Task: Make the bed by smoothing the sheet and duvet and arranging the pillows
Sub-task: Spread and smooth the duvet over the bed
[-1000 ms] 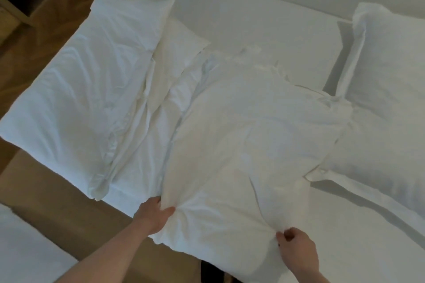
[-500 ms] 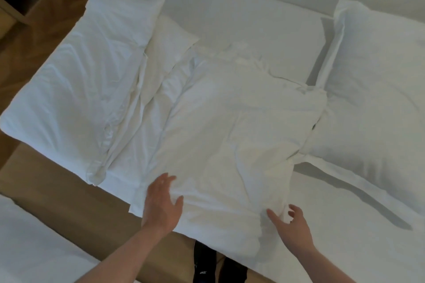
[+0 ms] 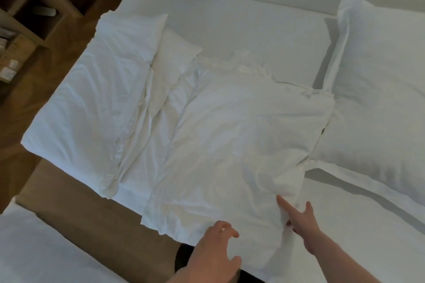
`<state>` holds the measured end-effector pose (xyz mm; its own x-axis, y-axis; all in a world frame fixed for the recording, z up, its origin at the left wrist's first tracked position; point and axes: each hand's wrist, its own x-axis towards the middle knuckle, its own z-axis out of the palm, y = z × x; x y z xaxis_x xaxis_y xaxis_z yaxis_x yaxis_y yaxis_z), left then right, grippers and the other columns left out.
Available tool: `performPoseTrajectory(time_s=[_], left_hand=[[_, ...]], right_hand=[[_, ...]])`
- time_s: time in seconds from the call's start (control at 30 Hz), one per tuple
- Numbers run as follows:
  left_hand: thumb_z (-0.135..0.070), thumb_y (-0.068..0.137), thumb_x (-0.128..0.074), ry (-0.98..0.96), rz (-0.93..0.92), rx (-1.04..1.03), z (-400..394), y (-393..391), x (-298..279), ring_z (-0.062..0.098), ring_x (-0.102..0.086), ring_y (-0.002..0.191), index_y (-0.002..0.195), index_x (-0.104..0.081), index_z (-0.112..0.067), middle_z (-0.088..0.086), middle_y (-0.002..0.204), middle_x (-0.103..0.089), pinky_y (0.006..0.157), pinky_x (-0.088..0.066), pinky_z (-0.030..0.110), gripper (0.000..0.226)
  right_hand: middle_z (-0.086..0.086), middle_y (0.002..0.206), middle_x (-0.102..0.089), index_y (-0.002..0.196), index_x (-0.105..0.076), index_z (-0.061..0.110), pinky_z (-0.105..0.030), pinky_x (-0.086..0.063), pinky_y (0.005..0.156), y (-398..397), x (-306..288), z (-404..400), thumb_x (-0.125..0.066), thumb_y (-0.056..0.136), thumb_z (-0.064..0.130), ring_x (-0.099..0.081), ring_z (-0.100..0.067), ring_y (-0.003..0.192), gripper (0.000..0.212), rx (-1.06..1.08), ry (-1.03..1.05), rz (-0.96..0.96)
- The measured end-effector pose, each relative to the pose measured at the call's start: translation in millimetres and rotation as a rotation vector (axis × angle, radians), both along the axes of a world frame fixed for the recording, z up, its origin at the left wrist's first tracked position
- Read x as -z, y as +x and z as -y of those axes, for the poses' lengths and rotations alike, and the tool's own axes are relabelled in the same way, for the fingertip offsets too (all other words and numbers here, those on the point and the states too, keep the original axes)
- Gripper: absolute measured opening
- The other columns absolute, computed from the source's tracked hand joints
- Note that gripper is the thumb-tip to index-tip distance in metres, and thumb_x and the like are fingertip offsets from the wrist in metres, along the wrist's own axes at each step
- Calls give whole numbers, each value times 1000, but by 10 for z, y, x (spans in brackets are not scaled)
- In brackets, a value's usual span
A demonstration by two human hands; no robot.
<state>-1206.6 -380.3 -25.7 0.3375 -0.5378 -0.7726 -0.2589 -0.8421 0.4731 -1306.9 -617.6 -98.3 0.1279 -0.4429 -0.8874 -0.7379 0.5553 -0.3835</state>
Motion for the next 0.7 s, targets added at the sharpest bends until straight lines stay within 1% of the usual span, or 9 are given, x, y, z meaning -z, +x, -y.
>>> performPoseTrajectory(time_s=[0.07,0.13,0.2,0.27,0.3,0.37,0.43,0.57,0.7], left_hand=[[-47,87,-61,-2,-1,11,82,59,11,6,-35,136,123,-48,-44,-19,148,-29,112,-36,32,38],[-46,86,-61,-19,48,26,123,127,97,7,-35,136,131,-51,-38,-18,147,-30,112,-36,31,46],[-44,86,-60,-31,81,6,148,213,186,8,-35,135,135,-51,-34,-17,146,-32,113,-34,30,51],[-43,86,-60,-38,80,-7,135,328,290,9,-36,135,136,-51,-31,-16,144,-34,114,-34,29,51],[-42,87,-60,-24,71,4,122,401,339,10,-36,135,136,-50,-30,-15,145,-35,114,-34,29,52],[-44,86,-63,9,48,42,96,516,426,12,-35,136,139,-49,-28,-13,146,-35,115,-33,30,56],[-47,85,-66,8,26,60,72,562,437,13,-35,137,141,-47,-28,-11,146,-35,115,-33,31,63],[-54,77,-68,-72,-73,49,37,510,146,8,-33,135,145,-40,-32,-17,144,-30,115,-33,29,78],[-65,64,-71,-152,-104,60,28,367,-320,8,-31,134,149,-23,-37,-22,143,-24,114,-34,33,103]], right_hand=[[-11,159,-41,164,-1,22,-47,-36,117,-33,8,28,-87,51,74,-49,-34,137,152,-28,-9,-28],[-9,164,-32,164,1,20,-45,-29,118,-84,25,49,-81,40,80,-39,-30,147,160,-28,14,-25],[-6,165,-31,164,2,18,-45,-27,119,-95,56,4,-84,47,79,-36,-28,148,157,29,32,18],[-3,159,-40,164,-5,16,-44,-31,115,-99,133,-86,-85,65,68,-43,-27,142,137,74,2,29],[-1,150,-49,163,-15,15,-41,-36,110,-92,167,-139,-84,71,63,-51,-27,133,124,94,-6,21],[2,131,-66,151,-43,18,-41,-49,99,-74,200,-187,-86,68,62,-66,-25,113,103,131,35,45],[-2,114,-77,133,-60,22,-43,-58,88,14,118,-242,-85,70,56,-74,-28,100,77,157,68,80],[-4,106,-79,126,-66,21,-41,-60,82,234,-268,-316,-79,85,33,-77,-27,93,45,100,42,187],[-4,101,-80,120,-68,16,-35,-59,74,534,-751,-452,-77,87,19,-78,-23,89,34,45,-8,265]])
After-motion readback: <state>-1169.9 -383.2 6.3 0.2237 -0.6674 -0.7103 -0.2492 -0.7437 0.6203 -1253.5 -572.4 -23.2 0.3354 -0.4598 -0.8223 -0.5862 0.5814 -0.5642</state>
